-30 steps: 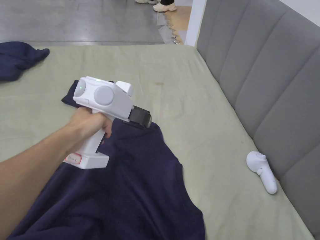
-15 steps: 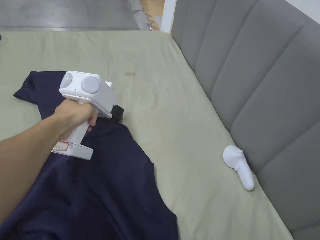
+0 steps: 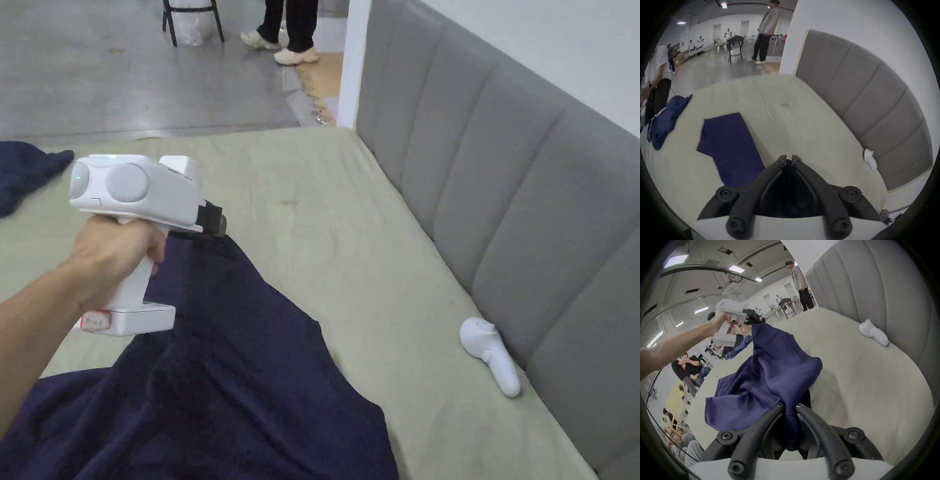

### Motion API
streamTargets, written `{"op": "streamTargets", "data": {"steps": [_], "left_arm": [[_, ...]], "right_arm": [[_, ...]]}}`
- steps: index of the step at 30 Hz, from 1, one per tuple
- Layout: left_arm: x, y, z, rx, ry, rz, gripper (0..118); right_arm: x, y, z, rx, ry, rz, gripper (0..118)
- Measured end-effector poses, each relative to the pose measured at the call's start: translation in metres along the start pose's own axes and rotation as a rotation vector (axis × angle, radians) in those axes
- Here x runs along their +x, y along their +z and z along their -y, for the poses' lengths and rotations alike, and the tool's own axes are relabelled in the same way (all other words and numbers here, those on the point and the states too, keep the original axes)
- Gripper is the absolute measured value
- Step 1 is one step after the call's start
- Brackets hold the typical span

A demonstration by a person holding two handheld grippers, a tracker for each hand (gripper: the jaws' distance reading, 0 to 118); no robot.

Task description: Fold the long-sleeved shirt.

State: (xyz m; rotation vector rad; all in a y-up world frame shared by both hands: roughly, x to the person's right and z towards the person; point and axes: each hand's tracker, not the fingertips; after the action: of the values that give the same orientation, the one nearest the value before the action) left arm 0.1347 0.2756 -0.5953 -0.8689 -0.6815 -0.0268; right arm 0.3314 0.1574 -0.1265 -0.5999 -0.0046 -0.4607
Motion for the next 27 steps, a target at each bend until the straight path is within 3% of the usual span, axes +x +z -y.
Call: {"op": "streamTargets", "data": {"steps": [12, 20, 24, 27], "left_arm": [[-0.040, 0.260, -0.023, 0.448, 0.032, -0.053, 8], [-0.044, 0.438, -0.039, 0.738, 0.080, -0.109, 8], [-0.034, 0.508, -0.044, 0.829, 0.032, -0.186, 8], [-0.029, 0.551, -0.046, 0.891, 0.042, -0.196, 8]], "right_arm": [[-0.058, 0.061, -0.130, 0.220, 0.208, -0.122, 2], [-0.132, 0.117, -0.272, 0.328, 0.429, -0.135, 2], [-0.173, 0.141, -0.334, 0.364, 0.498, -0.129, 2], [-0.198, 0.157, -0.374, 0.384, 0.504, -0.131, 2]]}}
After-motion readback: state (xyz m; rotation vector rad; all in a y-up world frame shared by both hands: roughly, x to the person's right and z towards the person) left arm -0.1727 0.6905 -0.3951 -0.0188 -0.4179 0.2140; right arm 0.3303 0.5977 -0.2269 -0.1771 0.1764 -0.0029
